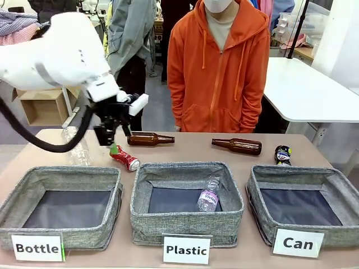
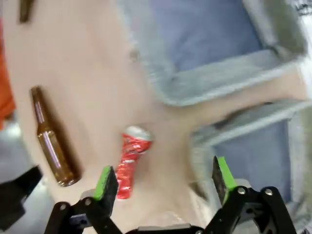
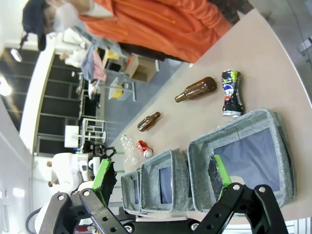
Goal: Sort the can waste into the basket.
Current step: Pick up the can waste from the table and place it in the right Fabric basket.
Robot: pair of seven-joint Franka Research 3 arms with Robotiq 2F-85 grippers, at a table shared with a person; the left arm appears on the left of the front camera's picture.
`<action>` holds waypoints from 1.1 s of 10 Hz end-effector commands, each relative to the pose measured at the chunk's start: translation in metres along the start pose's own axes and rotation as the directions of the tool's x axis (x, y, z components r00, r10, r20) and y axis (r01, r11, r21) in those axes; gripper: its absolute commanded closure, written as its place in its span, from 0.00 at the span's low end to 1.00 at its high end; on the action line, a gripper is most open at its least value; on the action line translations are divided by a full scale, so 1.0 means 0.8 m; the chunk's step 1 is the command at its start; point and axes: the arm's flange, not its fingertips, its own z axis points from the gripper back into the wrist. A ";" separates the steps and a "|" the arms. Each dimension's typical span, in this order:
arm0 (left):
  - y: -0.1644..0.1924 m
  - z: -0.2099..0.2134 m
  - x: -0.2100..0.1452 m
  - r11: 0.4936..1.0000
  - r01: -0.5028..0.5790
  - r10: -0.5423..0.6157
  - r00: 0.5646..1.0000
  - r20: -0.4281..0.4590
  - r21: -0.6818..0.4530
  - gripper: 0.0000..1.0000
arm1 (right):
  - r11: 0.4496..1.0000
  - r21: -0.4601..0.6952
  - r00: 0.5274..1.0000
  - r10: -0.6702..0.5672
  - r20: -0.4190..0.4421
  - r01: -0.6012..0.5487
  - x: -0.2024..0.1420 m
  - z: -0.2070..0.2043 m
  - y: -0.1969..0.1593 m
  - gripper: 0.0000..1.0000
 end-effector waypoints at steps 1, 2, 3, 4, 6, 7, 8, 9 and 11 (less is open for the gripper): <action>0.017 -0.024 -0.017 0.994 -0.069 0.075 0.995 -0.073 0.083 0.00 | 0.999 0.030 1.000 0.019 0.009 -0.020 0.003 0.000 -0.001 0.00; 0.023 -0.027 -0.033 0.995 -0.057 0.063 0.995 -0.072 0.087 0.00 | 0.999 0.030 1.000 0.019 0.009 -0.020 0.003 0.000 -0.001 0.00; 0.033 -0.027 -0.041 0.985 -0.155 0.158 0.987 -0.033 0.082 0.00 | 0.999 0.030 1.000 0.019 0.009 -0.020 0.003 0.000 -0.001 0.00; 0.024 -0.031 -0.023 0.995 -0.046 0.049 0.998 -0.040 0.087 0.00 | 0.999 0.030 1.000 0.019 0.009 -0.020 0.003 0.000 -0.001 0.00; 0.024 -0.031 -0.023 0.995 -0.046 0.049 0.998 -0.040 0.087 0.00 | 0.999 0.030 1.000 0.019 0.009 -0.020 0.003 0.000 -0.001 0.00; 0.028 -0.038 -0.033 0.993 -0.076 0.079 0.996 -0.036 0.090 0.00 | 0.999 0.030 1.000 0.019 0.009 -0.020 0.003 0.000 -0.001 0.00; 0.027 -0.047 -0.033 0.995 0.072 -0.065 0.993 -0.094 0.068 0.00 | 0.999 0.030 1.000 0.019 0.009 -0.020 0.003 0.000 -0.001 0.00; 0.035 -0.057 -0.037 0.989 0.133 -0.126 0.986 -0.108 0.063 0.00 | 0.999 0.030 1.000 0.019 0.009 -0.020 0.003 0.000 -0.001 0.00; 0.050 -0.084 -0.049 0.966 0.256 -0.249 0.958 -0.142 0.033 0.00 | 0.999 0.030 1.000 0.019 0.009 -0.020 0.003 0.000 -0.001 0.00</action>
